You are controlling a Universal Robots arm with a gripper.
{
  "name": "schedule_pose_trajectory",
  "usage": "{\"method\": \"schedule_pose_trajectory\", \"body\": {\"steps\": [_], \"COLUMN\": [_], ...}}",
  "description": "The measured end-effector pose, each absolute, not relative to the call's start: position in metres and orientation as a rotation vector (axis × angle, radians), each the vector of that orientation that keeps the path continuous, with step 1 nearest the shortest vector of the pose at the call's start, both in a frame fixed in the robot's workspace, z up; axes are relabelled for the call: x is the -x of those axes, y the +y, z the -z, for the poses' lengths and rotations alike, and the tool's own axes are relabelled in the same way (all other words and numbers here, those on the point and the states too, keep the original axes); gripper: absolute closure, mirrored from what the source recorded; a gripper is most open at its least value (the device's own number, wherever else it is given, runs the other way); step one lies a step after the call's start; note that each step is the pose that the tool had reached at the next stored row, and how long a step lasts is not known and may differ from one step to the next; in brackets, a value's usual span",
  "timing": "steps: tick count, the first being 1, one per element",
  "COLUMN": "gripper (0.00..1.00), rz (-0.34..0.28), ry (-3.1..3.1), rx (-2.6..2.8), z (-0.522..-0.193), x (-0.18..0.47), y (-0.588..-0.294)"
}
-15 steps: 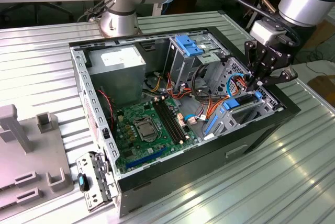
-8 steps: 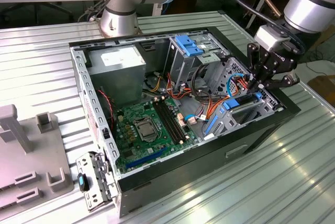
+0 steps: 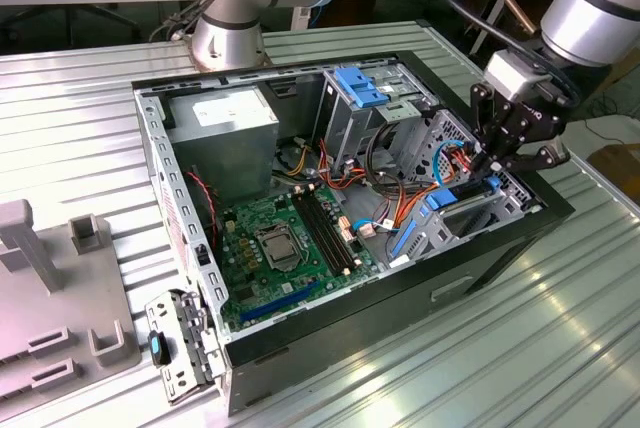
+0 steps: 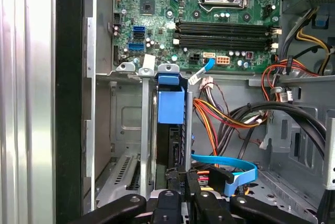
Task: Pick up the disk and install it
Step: 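Insert the first disk wire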
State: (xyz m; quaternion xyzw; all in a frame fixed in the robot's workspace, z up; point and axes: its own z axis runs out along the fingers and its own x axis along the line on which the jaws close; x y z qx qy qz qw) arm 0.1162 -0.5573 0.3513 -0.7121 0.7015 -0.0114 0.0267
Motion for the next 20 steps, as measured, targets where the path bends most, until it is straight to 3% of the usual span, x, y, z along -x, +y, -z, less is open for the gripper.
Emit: {"method": "schedule_pose_trajectory", "body": {"steps": [20], "gripper": [0.84], "rz": [0.030], "ry": [2.121], "rx": [2.240], "z": [-0.3444], "x": [-0.1173], "y": [-0.5608]}}
